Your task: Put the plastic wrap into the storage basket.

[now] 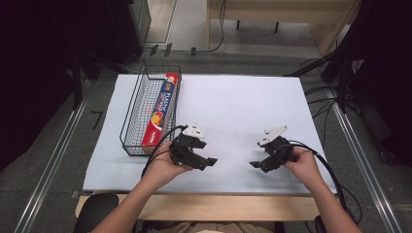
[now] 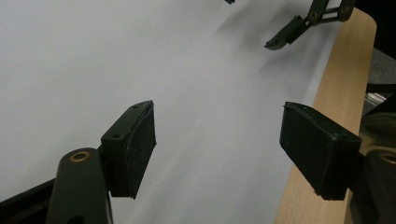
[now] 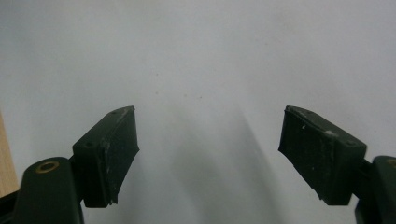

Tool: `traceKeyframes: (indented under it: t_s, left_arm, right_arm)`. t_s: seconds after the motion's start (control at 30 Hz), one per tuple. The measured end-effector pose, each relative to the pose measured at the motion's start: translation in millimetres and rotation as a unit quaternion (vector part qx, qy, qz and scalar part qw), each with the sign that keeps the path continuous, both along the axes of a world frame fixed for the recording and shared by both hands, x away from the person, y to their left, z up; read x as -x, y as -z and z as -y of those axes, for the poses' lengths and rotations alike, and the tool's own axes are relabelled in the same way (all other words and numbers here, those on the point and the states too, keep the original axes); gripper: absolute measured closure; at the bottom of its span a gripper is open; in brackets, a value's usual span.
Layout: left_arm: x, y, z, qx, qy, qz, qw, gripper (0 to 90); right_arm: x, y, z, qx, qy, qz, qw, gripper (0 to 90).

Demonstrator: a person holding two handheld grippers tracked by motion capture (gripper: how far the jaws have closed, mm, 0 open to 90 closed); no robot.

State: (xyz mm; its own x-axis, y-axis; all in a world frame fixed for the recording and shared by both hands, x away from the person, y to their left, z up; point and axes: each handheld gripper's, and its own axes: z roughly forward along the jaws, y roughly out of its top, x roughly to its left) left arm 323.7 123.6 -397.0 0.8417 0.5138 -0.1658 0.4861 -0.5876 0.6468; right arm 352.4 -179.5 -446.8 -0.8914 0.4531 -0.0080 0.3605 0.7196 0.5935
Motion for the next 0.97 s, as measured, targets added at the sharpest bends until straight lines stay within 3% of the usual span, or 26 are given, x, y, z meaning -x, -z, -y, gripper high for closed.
traceKeyframes:
  t_s: [0.1,0.27,0.47,0.97]
  left_arm:
    - [-0.8,3.6,0.7,-0.009,0.003,-0.003,1.0000,27.8]
    - [-2.7,4.2,-1.0,0.002,0.004,-0.015,0.9999,27.9]
    - [-2.7,8.9,-1.4,-0.002,0.009,-0.005,0.9999,28.4]
    - [-2.6,19.4,3.7,-0.029,0.016,0.001,0.9994,28.2]
  right_arm:
    - [-0.1,0.5,-0.1,0.002,-0.002,0.000,1.0000,20.5]
    - [0.1,0.2,0.1,0.001,-0.003,0.001,1.0000,20.6]
    - [-0.3,-1.9,0.3,-0.016,0.000,-0.006,0.9999,20.6]
    - [-0.4,0.4,-0.6,-0.004,-0.004,-0.009,0.9999,20.6]
